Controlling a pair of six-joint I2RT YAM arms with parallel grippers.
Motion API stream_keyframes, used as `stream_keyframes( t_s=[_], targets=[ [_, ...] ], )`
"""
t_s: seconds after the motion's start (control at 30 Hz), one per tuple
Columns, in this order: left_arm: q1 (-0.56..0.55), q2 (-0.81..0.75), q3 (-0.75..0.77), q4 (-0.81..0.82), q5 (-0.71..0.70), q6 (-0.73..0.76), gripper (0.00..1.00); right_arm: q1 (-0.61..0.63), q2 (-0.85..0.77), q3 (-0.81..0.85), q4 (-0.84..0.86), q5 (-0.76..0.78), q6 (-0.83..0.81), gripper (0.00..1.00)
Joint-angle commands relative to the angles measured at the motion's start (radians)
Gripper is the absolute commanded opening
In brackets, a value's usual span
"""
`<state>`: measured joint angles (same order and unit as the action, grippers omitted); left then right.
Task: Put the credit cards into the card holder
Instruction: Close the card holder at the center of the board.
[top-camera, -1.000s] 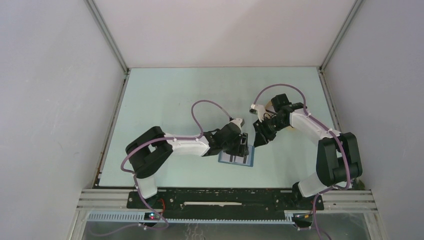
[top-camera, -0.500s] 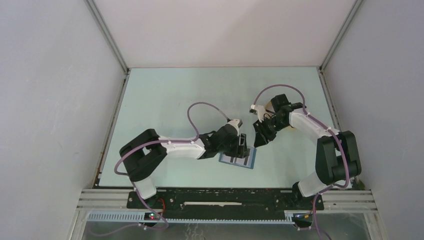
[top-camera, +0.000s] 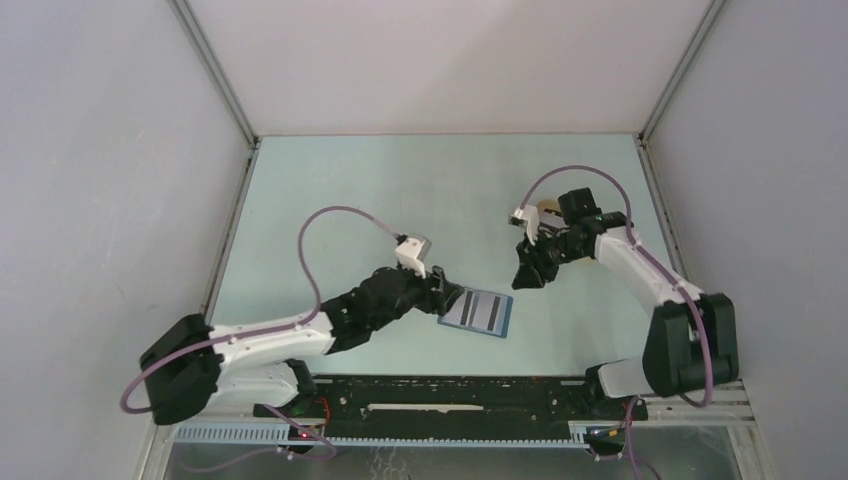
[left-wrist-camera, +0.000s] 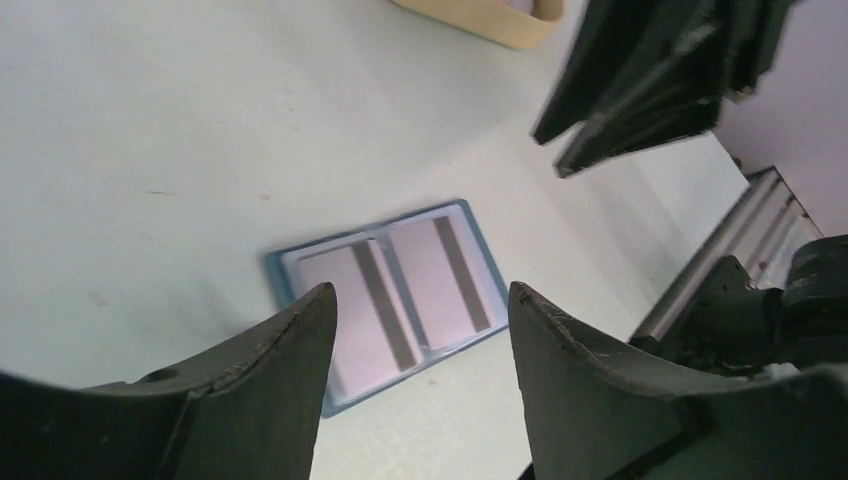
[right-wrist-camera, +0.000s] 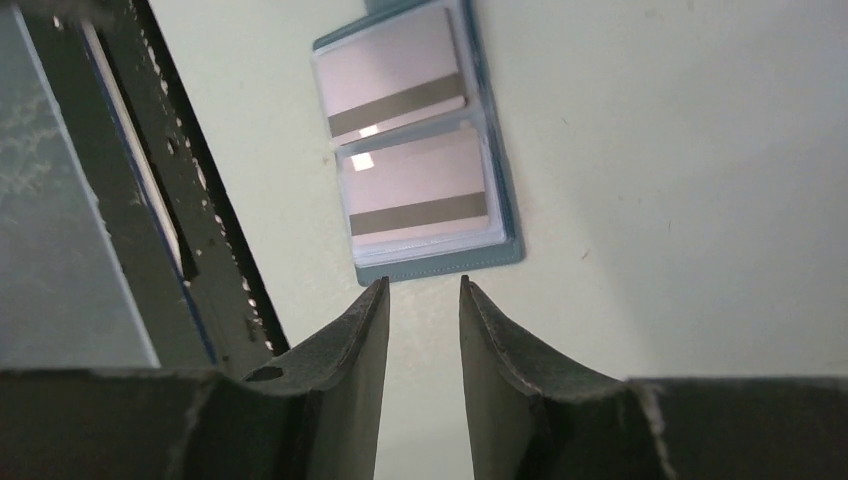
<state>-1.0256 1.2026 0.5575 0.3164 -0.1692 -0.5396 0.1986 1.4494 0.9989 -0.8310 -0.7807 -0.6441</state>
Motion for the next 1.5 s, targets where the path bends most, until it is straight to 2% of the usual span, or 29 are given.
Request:
stream_keyframes(
  t_s=[0.0, 0.1, 0.13, 0.23, 0.33, 0.6, 0.93, 1.23, 1.47],
  targets=[
    [-0.004, -0.141, -0.133, 0.143, -0.136, 0.145, 0.74, 0.034, -0.182, -0.099, 0.085, -0.087, -0.199, 0.41],
    [0.005, -0.198, -0.203, 0.159, -0.189, 0.117, 0.96, 0.075, -0.291, -0.187, 0.095, -0.146, -0.409, 0.43],
    [0.013, -0.205, -0.219, 0.165, -0.178, 0.098, 0.99, 0.092, -0.321, -0.212, 0.094, -0.147, -0.471, 0.45],
    [0.06, -0.19, -0.244, 0.171, -0.096, 0.03, 1.0, 0.135, -0.364, -0.252, 0.096, -0.125, -0.593, 0.48],
    [0.088, -0.136, -0.251, 0.193, -0.025, -0.029, 0.99, 0.159, -0.343, -0.253, 0.102, -0.079, -0.603, 0.48],
    [0.096, 0.078, -0.121, 0.051, -0.02, -0.111, 0.71, 0.159, -0.324, -0.253, 0.122, -0.056, -0.576, 0.47],
    [0.094, 0.205, 0.004, -0.087, -0.06, -0.135, 0.57, 0.157, -0.31, -0.253, 0.127, -0.049, -0.557, 0.46],
    [0.094, 0.264, 0.064, -0.143, -0.079, -0.132, 0.34, 0.157, -0.308, -0.254, 0.127, -0.048, -0.548, 0.45],
    [0.089, 0.261, 0.076, -0.152, -0.092, -0.123, 0.08, 0.154, -0.3, -0.253, 0.14, -0.052, -0.507, 0.45]
  ],
)
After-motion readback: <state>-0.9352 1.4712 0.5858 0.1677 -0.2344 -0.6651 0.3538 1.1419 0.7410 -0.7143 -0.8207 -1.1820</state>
